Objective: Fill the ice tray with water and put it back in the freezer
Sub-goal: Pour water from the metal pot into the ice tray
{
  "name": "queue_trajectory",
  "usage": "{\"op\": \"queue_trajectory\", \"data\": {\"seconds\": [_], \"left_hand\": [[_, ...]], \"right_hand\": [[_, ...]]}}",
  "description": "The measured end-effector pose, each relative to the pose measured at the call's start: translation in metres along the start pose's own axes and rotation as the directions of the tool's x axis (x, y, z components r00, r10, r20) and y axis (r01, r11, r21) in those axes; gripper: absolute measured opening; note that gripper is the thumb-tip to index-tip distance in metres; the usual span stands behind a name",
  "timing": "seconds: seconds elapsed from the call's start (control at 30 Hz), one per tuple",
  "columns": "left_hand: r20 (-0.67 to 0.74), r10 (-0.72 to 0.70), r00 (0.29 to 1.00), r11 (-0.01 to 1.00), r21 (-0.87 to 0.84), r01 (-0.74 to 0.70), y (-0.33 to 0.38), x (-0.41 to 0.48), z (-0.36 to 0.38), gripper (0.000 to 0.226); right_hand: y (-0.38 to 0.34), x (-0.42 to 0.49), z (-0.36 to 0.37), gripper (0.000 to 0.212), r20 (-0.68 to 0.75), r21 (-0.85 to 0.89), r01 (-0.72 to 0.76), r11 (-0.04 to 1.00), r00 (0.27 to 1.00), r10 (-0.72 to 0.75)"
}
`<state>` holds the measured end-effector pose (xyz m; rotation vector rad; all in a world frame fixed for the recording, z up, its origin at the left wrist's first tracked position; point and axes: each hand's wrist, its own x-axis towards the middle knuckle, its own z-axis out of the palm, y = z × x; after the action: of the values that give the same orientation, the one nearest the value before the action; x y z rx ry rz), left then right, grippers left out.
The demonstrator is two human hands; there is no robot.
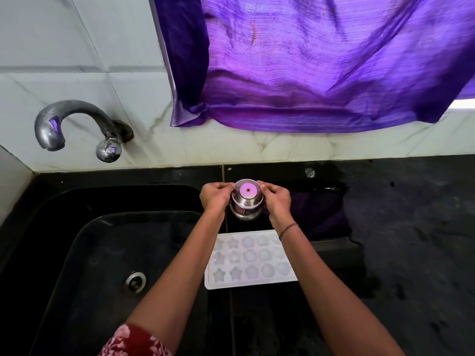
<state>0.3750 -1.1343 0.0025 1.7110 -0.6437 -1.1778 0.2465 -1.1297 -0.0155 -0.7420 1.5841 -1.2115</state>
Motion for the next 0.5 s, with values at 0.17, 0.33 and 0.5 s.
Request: {"op": "queue_trajectory", "data": {"seconds": [0.17, 0.33, 0.5], "left_hand": [[-0.014, 0.008, 1.0, 0.999, 0.051, -0.007, 0.003, 0.001, 0.0, 0.006], [0.019, 0.025, 1.0, 0.999, 0.038, -0.025, 0.003, 0.001, -0.002, 0.007], [0.035, 0.073, 0.997, 0.997, -0.024, -0.072, 0.001, -0.009, -0.013, 0.022]], "right_hand": [[-0.005, 0.0, 0.001, 0.016, -0.012, 0.0, -0.027, 1.0, 1.0, 0.027], [-0.011, -0.001, -0.001, 0.012, 0.047, 0.021, -0.074, 0.997, 0.996, 0.073], [-0.014, -0.008, -0.015, 0.02, 0.065, -0.042, 0.027, 0.999, 0.998, -0.024]]}}
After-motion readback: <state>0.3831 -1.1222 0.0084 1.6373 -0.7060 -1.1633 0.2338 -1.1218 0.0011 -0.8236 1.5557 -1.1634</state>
